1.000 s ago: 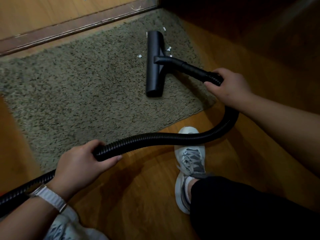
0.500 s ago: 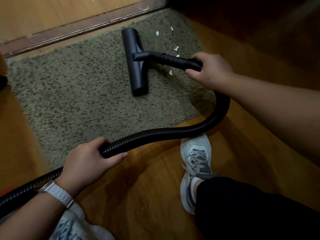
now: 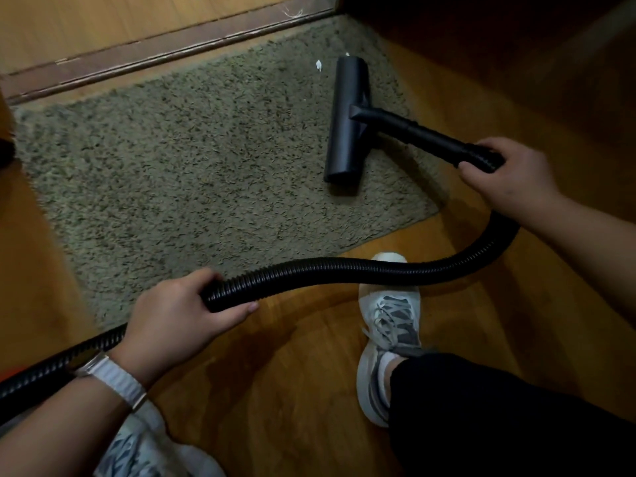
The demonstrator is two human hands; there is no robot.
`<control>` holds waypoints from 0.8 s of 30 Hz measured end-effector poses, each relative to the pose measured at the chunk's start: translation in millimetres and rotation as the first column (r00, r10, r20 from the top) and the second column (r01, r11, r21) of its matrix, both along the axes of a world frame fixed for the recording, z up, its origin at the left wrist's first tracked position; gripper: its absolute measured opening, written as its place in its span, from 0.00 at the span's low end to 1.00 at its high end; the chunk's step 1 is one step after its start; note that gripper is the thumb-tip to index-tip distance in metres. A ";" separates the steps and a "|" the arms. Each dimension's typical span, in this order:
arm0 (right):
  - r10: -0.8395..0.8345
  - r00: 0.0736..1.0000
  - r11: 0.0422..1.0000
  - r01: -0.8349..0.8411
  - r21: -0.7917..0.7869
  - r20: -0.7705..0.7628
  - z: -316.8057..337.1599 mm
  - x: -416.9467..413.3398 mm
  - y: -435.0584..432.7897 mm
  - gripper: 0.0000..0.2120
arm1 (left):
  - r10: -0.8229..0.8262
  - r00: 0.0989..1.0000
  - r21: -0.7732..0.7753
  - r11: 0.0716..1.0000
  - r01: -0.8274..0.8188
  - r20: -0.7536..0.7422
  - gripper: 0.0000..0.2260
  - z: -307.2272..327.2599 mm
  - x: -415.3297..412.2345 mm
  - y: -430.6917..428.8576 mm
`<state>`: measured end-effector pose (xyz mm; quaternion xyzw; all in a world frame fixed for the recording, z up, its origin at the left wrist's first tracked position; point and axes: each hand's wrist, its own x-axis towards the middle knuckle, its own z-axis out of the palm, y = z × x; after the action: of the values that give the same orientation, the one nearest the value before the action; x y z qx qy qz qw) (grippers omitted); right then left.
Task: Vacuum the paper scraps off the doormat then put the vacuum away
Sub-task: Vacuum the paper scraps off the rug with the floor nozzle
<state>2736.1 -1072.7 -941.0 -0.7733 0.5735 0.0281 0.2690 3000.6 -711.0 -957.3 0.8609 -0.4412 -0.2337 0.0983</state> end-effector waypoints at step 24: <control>-0.070 0.998 0.997 0.070 -0.041 0.011 -13.0 -3.0 7.2 0.18 | 0.031 0.999 0.071 0.997 -0.028 -0.038 0.36 -1.7 6.5 -4.0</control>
<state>2733.2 -1065.6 -954.0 -0.7583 0.5994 0.0032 0.2563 3007.2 -715.0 -959.0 0.8656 -0.4179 -0.2641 0.0800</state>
